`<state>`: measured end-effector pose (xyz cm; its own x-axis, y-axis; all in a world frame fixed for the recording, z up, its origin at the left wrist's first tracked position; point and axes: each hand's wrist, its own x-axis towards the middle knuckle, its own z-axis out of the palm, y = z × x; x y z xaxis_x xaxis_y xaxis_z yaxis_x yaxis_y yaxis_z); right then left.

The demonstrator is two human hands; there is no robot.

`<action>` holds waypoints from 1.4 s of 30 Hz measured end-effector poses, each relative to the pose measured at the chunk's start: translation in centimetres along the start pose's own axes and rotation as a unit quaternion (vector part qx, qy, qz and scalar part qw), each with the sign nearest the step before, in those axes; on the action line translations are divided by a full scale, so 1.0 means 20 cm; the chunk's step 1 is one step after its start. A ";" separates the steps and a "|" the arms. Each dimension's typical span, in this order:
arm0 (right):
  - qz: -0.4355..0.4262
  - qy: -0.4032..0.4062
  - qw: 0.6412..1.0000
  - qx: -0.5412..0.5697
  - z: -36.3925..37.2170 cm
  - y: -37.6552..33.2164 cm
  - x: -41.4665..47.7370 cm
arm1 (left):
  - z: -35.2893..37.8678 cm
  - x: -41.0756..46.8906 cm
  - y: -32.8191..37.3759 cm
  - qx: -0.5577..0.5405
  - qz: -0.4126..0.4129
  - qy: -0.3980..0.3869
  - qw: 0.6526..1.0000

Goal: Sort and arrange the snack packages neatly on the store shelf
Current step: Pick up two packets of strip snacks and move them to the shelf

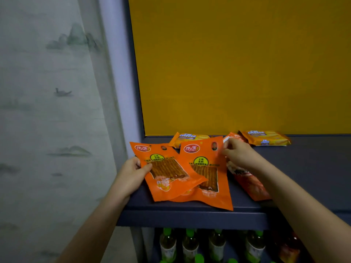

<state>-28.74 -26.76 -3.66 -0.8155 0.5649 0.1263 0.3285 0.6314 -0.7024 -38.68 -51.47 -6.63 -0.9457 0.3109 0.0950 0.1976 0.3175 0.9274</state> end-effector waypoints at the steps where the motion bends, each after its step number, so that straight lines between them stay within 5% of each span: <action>1: -0.007 0.014 1.000 0.008 0.02 -0.01 -0.01 | -0.02 0.00 0.01 -0.026 -0.006 0.002 1.000; 6: 0.053 -0.037 0.998 -0.013 0.08 -0.06 -0.06 | -0.09 0.03 -0.01 -0.106 -0.051 -0.051 0.992; 10: 0.069 -0.003 0.998 0.010 0.11 -0.08 -0.07 | -0.13 0.05 -0.03 -0.156 -0.061 -0.067 0.984; 19: -0.086 0.100 0.991 -0.004 0.12 -0.12 -0.22 | -0.18 0.03 -0.03 -0.238 -0.020 -0.042 0.970; 26: -0.084 0.203 0.957 0.191 -0.07 -0.01 -0.36 | -0.11 -0.03 0.15 -0.271 0.054 -0.043 0.960; 32: -0.001 0.218 0.918 0.330 -0.44 0.23 -0.58 | 0.18 -0.16 0.41 -0.263 0.095 -0.114 0.953; 42: 0.142 0.276 0.874 0.373 -1.19 1.04 -1.16 | 1.16 -0.60 0.77 -0.248 0.101 -0.270 0.925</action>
<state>8.29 -14.03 -4.64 -0.3296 0.9429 0.0471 -0.0906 0.0181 -0.9957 -18.37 -29.59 -1.88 -0.6096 0.7634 0.2135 0.0856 -0.2044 0.9751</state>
